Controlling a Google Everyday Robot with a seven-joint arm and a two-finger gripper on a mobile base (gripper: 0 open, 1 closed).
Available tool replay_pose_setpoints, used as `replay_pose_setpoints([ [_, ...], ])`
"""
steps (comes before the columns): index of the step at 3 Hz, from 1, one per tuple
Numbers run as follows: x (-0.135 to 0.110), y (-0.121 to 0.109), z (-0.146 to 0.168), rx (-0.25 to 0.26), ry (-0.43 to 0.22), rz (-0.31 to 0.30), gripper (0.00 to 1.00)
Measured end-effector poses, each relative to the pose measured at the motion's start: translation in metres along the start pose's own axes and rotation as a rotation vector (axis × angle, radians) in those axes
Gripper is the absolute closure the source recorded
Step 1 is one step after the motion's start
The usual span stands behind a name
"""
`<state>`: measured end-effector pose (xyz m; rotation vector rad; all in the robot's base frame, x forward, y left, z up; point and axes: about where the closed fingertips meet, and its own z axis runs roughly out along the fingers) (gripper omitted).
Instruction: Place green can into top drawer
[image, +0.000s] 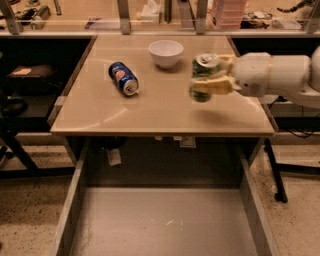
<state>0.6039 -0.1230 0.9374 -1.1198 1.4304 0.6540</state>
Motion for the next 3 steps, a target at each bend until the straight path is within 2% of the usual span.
replay_pose_setpoints([
  [1,0.004,0.056,-0.033,0.017,-0.018,-0.02,1.0],
  [2,0.027,0.107,-0.062,0.032,0.03,-0.033,1.0],
  [3,0.05,0.147,-0.072,0.023,0.098,-0.048,1.0],
])
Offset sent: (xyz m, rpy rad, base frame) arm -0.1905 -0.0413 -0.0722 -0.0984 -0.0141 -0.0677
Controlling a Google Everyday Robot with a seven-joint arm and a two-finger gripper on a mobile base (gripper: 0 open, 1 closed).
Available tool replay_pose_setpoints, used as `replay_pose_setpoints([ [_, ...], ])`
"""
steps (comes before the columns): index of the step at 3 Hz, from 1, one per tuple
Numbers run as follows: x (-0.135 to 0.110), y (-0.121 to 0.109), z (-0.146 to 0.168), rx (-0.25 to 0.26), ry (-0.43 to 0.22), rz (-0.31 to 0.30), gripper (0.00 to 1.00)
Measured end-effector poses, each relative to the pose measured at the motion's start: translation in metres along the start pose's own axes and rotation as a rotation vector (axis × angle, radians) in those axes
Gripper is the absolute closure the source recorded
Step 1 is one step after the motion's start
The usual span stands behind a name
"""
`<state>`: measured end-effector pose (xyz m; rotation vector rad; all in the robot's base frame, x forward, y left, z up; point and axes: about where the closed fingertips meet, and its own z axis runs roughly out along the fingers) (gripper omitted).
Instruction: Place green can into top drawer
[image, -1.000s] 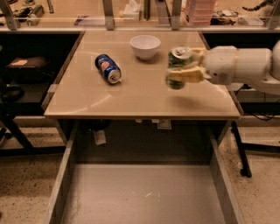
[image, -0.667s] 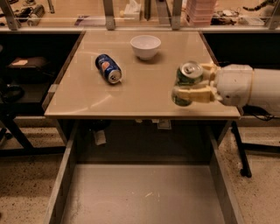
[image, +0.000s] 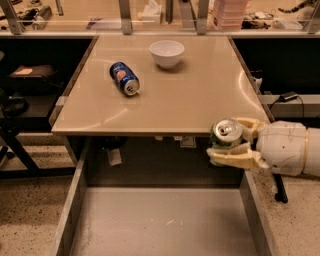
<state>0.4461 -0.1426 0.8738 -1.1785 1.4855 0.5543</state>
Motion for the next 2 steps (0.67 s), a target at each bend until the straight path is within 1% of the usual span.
replay_pose_setpoints([
  [1,0.034,0.037,0.015,-0.035,0.051,0.031,1.0],
  [2,0.071,0.063,0.036,-0.07,0.066,0.111,1.0],
])
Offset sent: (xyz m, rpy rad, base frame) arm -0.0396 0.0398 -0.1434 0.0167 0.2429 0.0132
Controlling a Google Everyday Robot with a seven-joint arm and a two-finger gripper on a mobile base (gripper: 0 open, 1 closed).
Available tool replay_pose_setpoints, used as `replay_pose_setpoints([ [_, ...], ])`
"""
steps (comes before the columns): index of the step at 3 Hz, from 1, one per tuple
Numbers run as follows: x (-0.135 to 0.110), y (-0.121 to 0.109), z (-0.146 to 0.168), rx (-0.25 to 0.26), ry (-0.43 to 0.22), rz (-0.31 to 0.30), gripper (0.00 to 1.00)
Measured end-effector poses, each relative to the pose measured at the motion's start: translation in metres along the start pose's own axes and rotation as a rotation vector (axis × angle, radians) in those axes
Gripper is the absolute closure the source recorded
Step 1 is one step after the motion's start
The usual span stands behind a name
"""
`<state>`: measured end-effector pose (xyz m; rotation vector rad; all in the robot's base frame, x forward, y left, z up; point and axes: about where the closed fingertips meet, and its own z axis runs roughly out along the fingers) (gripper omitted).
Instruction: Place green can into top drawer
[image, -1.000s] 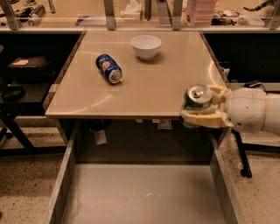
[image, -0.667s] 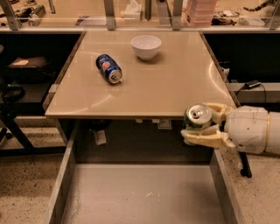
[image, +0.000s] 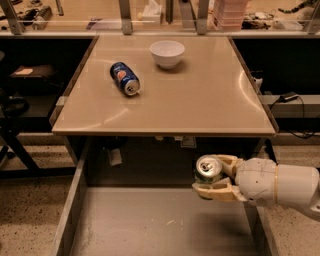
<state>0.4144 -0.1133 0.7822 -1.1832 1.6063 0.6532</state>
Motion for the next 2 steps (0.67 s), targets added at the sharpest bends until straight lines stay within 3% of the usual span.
replay_pose_setpoints([
  [1,0.0,0.0,0.0,0.0,0.0,0.0,1.0],
  [2,0.033,0.008,0.028,-0.028,-0.023,0.054,1.0],
])
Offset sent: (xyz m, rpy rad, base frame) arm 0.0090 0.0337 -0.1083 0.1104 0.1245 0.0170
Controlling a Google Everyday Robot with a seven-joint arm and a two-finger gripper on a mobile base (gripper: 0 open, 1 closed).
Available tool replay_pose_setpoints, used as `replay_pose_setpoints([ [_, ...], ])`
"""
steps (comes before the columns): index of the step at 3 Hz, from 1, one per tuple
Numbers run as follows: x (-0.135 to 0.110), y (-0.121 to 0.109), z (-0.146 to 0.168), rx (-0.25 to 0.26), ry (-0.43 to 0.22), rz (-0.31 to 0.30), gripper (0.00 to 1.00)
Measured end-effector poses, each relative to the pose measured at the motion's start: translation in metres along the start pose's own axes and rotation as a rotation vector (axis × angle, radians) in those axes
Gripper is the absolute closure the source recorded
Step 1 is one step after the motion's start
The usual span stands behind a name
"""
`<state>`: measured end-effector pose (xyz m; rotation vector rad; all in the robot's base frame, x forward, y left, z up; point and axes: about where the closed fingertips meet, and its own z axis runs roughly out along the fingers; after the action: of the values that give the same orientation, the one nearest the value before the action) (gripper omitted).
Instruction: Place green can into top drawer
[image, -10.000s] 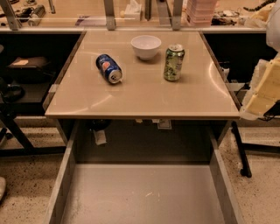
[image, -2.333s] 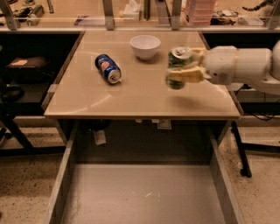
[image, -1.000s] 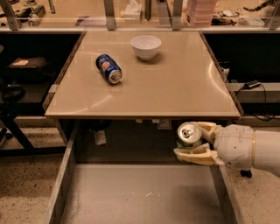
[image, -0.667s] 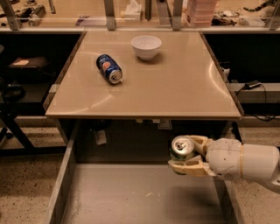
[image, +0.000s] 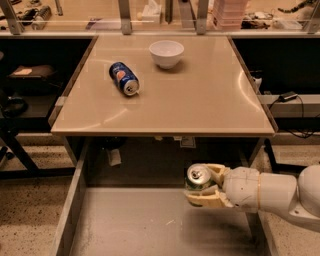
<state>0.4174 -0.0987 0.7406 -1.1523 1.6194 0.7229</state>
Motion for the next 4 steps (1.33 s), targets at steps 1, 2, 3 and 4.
replay_pose_setpoints([
  [1,0.03,0.004,0.026,0.004,-0.053,0.031,1.0],
  [2,0.043,0.005,0.045,0.019,-0.108,0.023,1.0],
  [3,0.05,0.007,0.061,0.026,-0.125,-0.012,1.0],
  [4,0.057,0.011,0.068,0.037,-0.1,-0.041,1.0],
])
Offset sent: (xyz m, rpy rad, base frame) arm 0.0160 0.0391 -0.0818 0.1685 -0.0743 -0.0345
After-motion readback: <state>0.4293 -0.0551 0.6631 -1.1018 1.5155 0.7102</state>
